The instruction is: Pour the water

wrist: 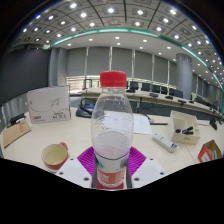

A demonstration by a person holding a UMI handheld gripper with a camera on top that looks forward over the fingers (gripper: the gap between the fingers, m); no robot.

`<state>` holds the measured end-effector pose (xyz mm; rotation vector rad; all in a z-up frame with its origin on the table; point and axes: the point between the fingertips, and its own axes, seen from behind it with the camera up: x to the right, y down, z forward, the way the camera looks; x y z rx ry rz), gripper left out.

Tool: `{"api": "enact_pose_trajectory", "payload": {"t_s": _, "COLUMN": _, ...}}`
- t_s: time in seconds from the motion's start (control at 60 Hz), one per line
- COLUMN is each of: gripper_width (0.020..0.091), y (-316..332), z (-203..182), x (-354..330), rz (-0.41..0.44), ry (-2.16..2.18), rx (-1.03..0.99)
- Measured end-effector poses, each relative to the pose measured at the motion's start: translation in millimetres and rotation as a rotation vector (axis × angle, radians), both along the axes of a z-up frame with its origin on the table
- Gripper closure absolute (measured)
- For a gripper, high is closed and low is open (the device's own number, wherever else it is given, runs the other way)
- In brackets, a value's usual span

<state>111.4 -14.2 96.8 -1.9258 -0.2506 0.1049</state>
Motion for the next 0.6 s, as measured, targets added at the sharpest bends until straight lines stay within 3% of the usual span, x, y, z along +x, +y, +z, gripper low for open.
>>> {"api": "enact_pose_trajectory", "payload": {"t_s": 0.133, "gripper_width": 0.0706, "y": -1, "z": -39, "x": 3, "rz": -0.015, "ry": 0.072, "rx": -0.060}}
{"api": "enact_pose_trajectory", "payload": {"t_s": 0.267, "gripper_width": 0.0695, "y": -2, "z": -36, "x": 4, "rz": -0.024, "ry": 0.095, "rx": -0.033}}
{"api": "enact_pose_trajectory", "payload": {"t_s": 0.467, "gripper_width": 0.0515, "y": -8, "z": -40, "x": 5, "rz": -0.030, "ry": 0.047, "rx": -0.044}}
{"api": "enact_pose_trajectory", "payload": {"t_s": 0.5, "gripper_width": 0.0431, "y": -10, "z": -43, "x": 6, "rz": -0.038, "ry": 0.037, "rx": -0.061}}
{"api": "enact_pose_trajectory", "payload": {"t_s": 0.55, "gripper_width": 0.0245, "y": -15, "z": -42, "x": 7, "rz": -0.049, "ry": 0.010, "rx": -0.081}}
{"api": "enact_pose_trajectory", "payload": {"t_s": 0.6, "gripper_width": 0.0266, "y": -21, "z": -38, "x": 13, "rz": -0.071, "ry": -0.030, "rx": -0.087}}
